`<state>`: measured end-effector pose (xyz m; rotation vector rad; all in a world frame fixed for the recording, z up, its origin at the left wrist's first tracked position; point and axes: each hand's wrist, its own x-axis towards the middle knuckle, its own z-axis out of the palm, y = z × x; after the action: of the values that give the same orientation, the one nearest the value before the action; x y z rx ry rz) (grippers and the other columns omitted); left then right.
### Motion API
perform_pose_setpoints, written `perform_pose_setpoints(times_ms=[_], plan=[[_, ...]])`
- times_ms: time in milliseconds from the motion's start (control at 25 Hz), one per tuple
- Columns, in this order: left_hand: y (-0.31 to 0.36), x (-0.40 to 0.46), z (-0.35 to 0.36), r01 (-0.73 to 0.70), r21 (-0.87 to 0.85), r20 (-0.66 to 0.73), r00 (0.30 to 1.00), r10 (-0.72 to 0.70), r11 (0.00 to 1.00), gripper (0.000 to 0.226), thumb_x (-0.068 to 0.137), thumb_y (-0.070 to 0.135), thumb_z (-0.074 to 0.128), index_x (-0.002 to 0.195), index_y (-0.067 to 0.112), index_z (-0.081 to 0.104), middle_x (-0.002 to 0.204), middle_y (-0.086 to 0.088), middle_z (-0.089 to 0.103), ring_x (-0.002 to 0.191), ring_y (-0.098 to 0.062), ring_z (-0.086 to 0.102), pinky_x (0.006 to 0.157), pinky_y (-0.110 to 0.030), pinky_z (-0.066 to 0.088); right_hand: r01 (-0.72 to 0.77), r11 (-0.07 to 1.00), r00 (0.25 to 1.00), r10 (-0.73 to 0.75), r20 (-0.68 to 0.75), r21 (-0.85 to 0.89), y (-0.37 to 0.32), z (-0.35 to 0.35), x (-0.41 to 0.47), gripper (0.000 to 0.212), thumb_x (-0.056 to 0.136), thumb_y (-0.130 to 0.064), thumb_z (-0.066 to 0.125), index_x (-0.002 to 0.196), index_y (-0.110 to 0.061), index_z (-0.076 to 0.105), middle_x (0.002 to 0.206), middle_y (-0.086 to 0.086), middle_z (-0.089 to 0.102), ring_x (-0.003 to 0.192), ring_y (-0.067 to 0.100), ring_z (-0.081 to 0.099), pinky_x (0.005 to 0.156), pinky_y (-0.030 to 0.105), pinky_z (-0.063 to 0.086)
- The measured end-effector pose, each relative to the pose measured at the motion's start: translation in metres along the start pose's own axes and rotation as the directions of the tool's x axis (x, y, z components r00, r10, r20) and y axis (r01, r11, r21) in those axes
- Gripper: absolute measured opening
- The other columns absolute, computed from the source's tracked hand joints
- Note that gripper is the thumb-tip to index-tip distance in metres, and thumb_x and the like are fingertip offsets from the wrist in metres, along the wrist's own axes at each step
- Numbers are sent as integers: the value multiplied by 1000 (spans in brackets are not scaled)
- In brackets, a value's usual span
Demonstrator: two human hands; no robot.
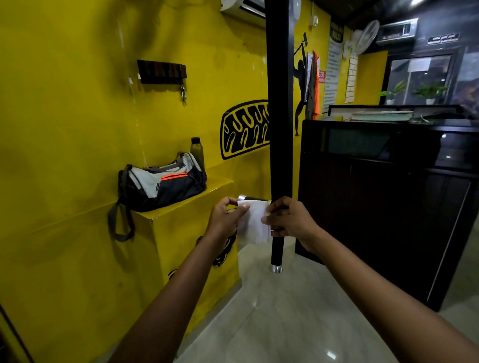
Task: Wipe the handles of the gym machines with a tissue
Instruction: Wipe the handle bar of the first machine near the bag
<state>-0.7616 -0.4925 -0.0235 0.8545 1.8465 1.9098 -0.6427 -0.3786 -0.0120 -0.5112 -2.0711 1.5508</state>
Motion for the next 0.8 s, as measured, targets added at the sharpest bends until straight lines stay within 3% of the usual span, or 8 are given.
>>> perform_pose_setpoints(times_ms=[200, 320, 560, 720, 800], plan=[[-2, 3, 0, -17, 24, -44, 999, 18, 1000, 16, 92, 19, 61, 79, 20, 52, 89, -16, 62, 85, -23, 54, 64, -31, 36, -8, 1000, 1000, 8, 4, -10, 2, 2, 2, 22, 79, -2, 72, 96, 3, 60, 74, 9, 61, 64, 16, 59, 74, 43, 54], [-2, 3, 1, -24, 28, -52, 998, 26, 999, 15, 92, 19, 61, 80, 20, 52, 81, -11, 62, 79, -21, 54, 57, -28, 34, -23, 1000, 1000, 23, 18, -1, 2, 1, 3, 15, 79, -3, 71, 90, -2, 61, 74, 8, 59, 64, 15, 58, 70, 38, 54], [-2, 2, 1, -28, 47, -43, 999, 30, 999, 14, 92, 19, 60, 81, 20, 52, 88, -16, 63, 85, -23, 55, 56, -26, 34, -114, 992, 993, 111, 47, 57, 6, 2, 5, 36, 79, -7, 73, 108, 9, 59, 81, 7, 61, 74, 18, 59, 76, 39, 53], [-1, 0, -1, -31, 6, -19, 999, 32, 999, 14, 92, 18, 59, 81, 19, 51, 76, -6, 60, 86, -24, 56, 57, -28, 37, -161, 970, 985, 147, 89, 184, 3, 5, 4, 31, 82, -3, 68, 109, 7, 57, 86, 6, 64, 77, 17, 62, 65, 30, 53], [-1, 0, -1, -43, 8, -23, 999, 43, 999, 13, 93, 17, 59, 82, 19, 51, 75, -6, 60, 84, -23, 55, 58, -28, 37, -108, 985, 992, 99, 72, 137, 2, 5, 4, 18, 84, -3, 66, 99, 2, 57, 84, 6, 63, 76, 16, 62, 63, 28, 53]])
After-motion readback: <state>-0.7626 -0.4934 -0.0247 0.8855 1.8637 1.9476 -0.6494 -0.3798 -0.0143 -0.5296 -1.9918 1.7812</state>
